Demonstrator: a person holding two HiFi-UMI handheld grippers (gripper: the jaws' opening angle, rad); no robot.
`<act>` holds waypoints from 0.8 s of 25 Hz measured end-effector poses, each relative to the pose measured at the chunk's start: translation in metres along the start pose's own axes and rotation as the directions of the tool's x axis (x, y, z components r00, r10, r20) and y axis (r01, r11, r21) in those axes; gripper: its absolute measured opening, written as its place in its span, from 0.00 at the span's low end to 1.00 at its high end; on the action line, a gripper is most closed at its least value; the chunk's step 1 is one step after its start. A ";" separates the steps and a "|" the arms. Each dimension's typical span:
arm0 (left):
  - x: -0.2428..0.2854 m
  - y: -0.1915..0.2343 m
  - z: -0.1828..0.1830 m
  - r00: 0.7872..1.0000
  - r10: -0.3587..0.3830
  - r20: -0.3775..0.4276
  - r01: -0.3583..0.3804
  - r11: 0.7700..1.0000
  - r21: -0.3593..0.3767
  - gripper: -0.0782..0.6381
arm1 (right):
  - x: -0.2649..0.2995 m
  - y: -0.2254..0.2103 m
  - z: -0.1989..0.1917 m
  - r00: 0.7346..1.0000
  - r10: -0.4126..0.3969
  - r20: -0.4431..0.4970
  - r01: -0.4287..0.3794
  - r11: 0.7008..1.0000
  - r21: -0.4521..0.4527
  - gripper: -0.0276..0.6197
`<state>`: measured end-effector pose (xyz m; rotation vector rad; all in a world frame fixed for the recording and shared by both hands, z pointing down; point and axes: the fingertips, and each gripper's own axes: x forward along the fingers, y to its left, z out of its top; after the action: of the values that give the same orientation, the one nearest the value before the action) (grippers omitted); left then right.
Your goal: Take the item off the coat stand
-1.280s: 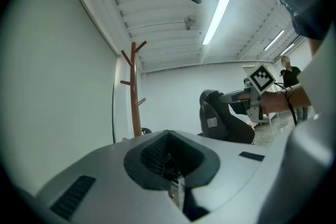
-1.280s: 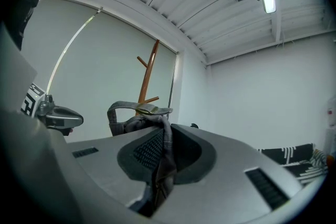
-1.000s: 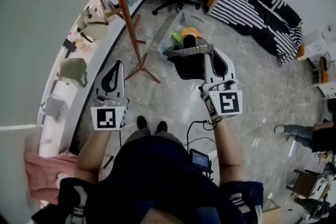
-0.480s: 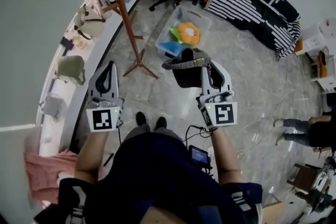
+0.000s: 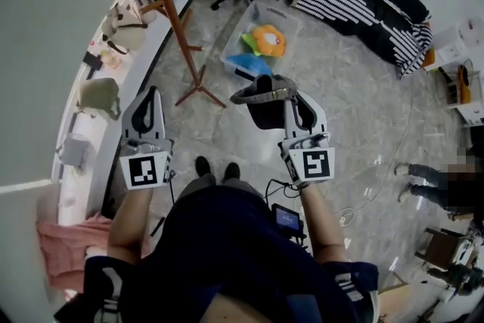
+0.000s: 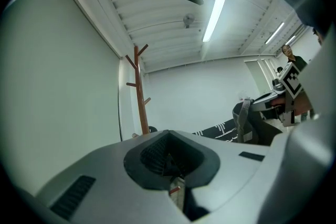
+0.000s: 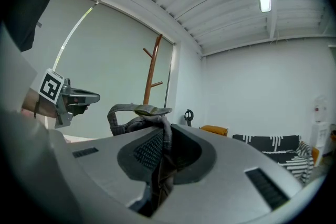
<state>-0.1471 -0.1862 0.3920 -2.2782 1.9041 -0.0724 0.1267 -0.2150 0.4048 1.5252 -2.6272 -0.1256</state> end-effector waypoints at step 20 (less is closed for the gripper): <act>0.010 0.004 -0.017 1.000 0.010 -0.028 -0.010 1.000 -0.009 0.14 | 0.011 -0.001 -0.011 1.000 -0.013 -0.013 0.012 0.999 -0.044 0.10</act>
<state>-0.1519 -0.1988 0.4072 -2.2849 1.9332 -0.0951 0.1238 -0.2257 0.4162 1.5230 -2.5871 -0.1721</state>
